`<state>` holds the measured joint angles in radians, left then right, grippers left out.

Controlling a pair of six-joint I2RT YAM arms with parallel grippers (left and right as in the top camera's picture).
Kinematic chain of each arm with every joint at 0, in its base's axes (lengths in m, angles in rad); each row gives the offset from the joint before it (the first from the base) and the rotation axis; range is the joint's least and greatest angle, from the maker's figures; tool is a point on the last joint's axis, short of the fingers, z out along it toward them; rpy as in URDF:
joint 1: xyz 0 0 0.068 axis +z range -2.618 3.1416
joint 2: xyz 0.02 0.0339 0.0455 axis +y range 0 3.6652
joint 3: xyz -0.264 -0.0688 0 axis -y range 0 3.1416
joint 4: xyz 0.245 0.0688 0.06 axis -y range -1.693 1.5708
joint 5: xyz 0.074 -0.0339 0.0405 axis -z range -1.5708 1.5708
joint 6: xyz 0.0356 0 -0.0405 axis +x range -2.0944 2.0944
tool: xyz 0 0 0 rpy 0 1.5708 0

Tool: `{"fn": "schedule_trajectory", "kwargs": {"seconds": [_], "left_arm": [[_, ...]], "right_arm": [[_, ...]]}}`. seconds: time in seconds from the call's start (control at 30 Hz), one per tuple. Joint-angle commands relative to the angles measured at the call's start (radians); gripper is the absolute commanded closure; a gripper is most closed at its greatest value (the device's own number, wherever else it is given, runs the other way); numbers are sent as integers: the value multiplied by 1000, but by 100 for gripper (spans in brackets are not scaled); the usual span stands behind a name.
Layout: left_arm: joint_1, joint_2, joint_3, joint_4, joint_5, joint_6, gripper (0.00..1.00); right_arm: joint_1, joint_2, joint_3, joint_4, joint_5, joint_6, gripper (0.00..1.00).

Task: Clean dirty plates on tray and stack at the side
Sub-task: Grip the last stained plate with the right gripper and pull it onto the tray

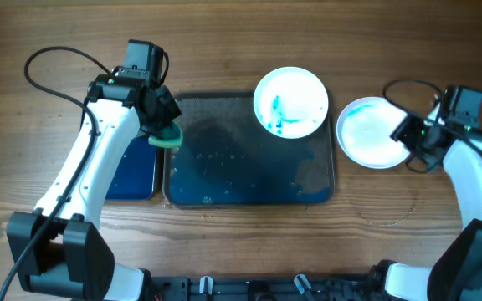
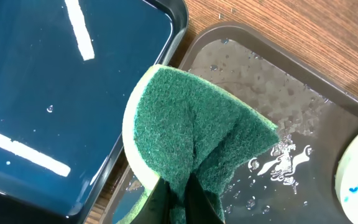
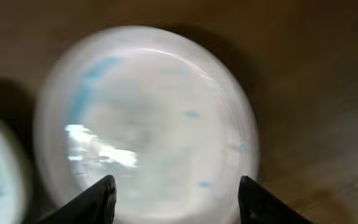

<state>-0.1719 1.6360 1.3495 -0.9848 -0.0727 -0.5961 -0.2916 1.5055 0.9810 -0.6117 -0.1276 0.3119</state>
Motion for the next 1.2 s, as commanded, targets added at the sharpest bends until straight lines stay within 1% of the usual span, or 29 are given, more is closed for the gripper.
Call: {"fn": "schedule_trajectory", "kwargs": {"seconds": [0.0,0.03,0.1,0.13,0.17,0.2,0.23,0.27,0.3,0.33,0.4,0.43,0.53,0.63,0.67,0.7,0.73,0.83,0.9,0.97,1.0,1.03,1.1,1.17], "left_arm": [[-1,-11,12,6,8,16,96],[-1,-11,12,9,8,16,96],[-1,-11,12,13,8,16,96],[-1,-11,12,13,8,16,96],[-1,-11,12,14,8,16,96],[-1,-11,12,14,8,16,96],[-1,-11,12,14,8,16,96],[-1,-11,12,14,8,16,96],[-1,-11,12,14,8,16,96],[-1,-11,12,14,8,16,96],[-1,-11,12,14,8,16,96],[-1,-11,12,14,8,16,96],[-1,-11,12,11,8,16,96],[-1,-11,12,11,8,16,96],[-1,-11,12,11,8,16,96],[-1,-11,12,11,8,16,96],[-1,-11,12,11,8,16,96],[-1,-11,12,11,8,16,96],[-1,-11,12,11,8,16,96],[-1,-11,12,11,8,16,96],[-1,-11,12,11,8,15,96],[-1,-11,9,11,8,15,96],[-1,-2,5,11,13,11,96],[-1,21,3,11,16,11,96]], "right_arm": [[157,31,208,-45,-129,-129,30],[212,64,260,-57,-113,-142,30],[322,196,384,-88,-82,-192,28],[353,270,429,-93,-82,-208,25],[372,360,470,-90,-84,-208,20],[375,414,484,-79,-103,-225,20],[375,466,485,-40,-158,-261,34],[375,492,485,-15,-158,-262,45],[375,509,485,7,-158,-272,55],[376,528,485,27,-157,-294,61],[378,557,485,57,-155,-330,64],[380,580,485,74,-151,-339,70],[380,601,484,82,-136,-336,73],[380,601,483,82,-95,-336,73],[380,601,484,80,-99,-335,77],[380,601,484,75,-113,-334,90],[382,600,484,69,-129,-334,96],[405,580,484,37,-136,-300,96],[449,533,484,-19,-137,-209,96],[524,504,484,-126,-130,-77,96],[581,505,476,-192,-84,86,96],[630,505,447,-201,-52,214,96],[705,506,394,-160,-52,352,96],[766,506,341,-109,-59,424,96]]}}
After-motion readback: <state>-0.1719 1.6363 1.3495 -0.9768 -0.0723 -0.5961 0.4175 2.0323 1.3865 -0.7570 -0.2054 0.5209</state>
